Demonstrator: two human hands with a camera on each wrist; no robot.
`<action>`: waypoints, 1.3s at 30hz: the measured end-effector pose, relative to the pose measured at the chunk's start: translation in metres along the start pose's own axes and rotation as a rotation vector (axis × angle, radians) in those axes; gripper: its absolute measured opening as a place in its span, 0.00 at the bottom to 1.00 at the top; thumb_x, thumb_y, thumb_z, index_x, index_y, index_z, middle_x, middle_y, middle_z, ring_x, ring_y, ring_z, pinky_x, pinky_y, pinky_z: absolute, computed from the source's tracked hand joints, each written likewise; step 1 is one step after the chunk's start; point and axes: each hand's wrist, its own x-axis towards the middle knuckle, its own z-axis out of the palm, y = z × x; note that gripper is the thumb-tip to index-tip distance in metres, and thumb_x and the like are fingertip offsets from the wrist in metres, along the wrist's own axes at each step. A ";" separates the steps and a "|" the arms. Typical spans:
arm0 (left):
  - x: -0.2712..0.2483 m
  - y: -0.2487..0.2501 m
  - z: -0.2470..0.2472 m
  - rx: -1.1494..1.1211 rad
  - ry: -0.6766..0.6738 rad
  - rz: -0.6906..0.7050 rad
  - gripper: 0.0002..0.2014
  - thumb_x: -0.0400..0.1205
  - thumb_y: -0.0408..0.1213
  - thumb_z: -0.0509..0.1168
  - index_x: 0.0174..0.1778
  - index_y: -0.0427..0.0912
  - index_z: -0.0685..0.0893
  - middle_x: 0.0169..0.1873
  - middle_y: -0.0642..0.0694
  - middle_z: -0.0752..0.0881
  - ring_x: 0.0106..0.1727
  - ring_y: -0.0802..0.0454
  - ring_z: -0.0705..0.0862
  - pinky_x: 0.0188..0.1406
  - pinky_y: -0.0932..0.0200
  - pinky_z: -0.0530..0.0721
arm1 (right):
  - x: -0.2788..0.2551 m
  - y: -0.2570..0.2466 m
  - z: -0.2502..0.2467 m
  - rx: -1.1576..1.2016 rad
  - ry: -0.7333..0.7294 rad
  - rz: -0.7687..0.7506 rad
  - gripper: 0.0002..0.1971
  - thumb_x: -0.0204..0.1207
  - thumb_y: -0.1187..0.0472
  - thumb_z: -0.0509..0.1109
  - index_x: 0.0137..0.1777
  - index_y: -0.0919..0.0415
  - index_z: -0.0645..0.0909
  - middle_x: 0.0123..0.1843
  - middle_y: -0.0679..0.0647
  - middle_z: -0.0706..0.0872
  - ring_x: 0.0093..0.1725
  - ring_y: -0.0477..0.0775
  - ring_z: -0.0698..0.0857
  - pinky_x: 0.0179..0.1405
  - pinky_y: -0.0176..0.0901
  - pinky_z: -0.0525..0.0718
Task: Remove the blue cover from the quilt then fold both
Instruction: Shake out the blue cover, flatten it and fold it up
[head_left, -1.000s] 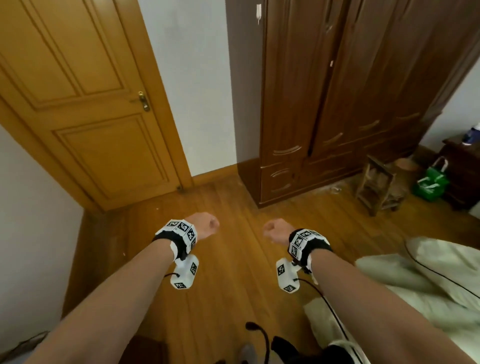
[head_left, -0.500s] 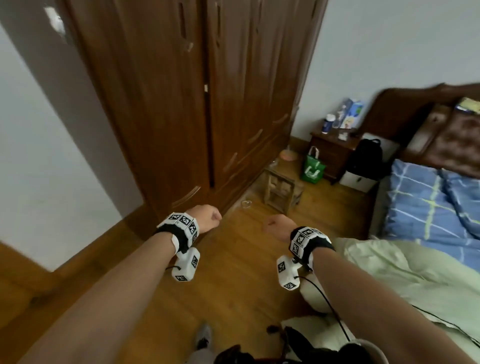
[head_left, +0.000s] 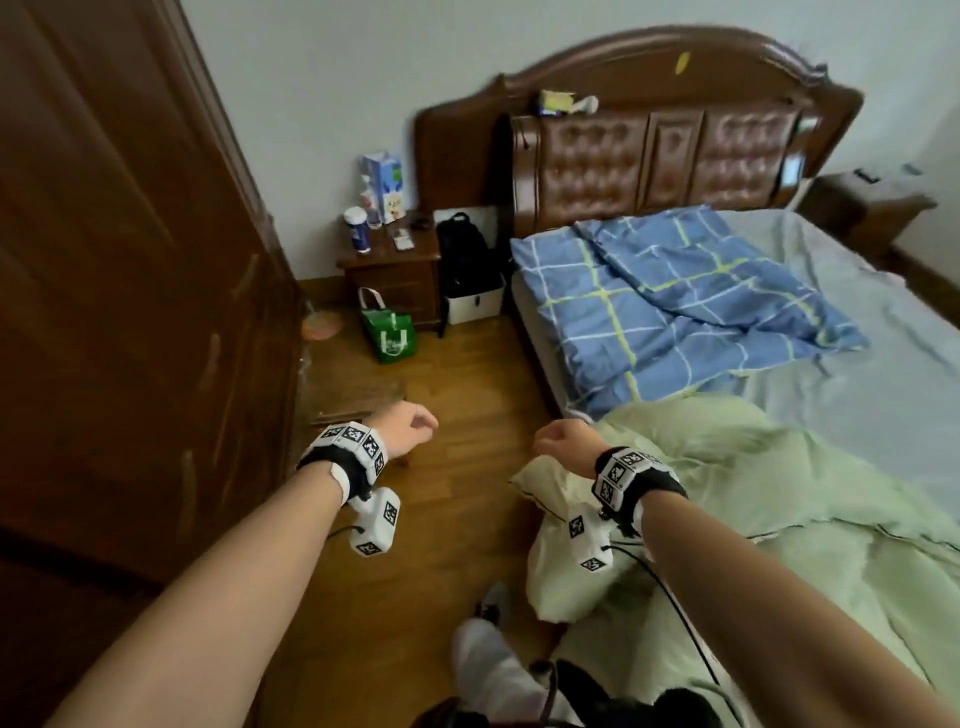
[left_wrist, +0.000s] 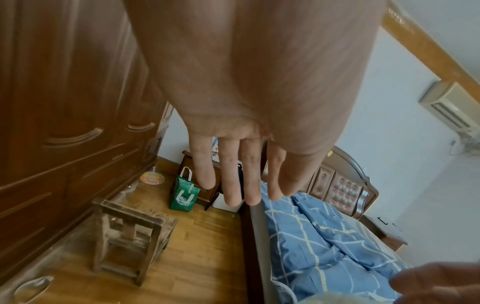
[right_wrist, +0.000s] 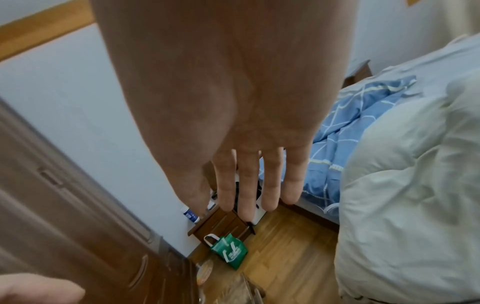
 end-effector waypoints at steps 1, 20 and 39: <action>0.024 -0.002 -0.009 -0.004 0.001 0.001 0.08 0.83 0.41 0.67 0.55 0.53 0.87 0.57 0.52 0.87 0.55 0.56 0.82 0.56 0.59 0.79 | 0.026 -0.002 -0.004 0.021 0.010 0.000 0.14 0.79 0.53 0.72 0.61 0.57 0.88 0.58 0.51 0.88 0.61 0.52 0.86 0.61 0.42 0.81; 0.548 0.061 -0.193 -0.026 -0.115 0.199 0.06 0.80 0.46 0.69 0.52 0.58 0.85 0.52 0.55 0.88 0.55 0.54 0.85 0.61 0.54 0.82 | 0.436 -0.008 -0.204 0.219 0.134 0.283 0.12 0.77 0.54 0.74 0.58 0.55 0.88 0.53 0.51 0.90 0.55 0.52 0.88 0.64 0.46 0.83; 0.924 0.368 -0.182 0.493 -0.430 0.541 0.13 0.82 0.41 0.64 0.62 0.52 0.84 0.61 0.50 0.86 0.61 0.50 0.84 0.62 0.58 0.80 | 0.636 0.173 -0.423 0.472 0.350 0.626 0.19 0.76 0.63 0.68 0.68 0.55 0.83 0.67 0.53 0.86 0.66 0.55 0.84 0.70 0.48 0.79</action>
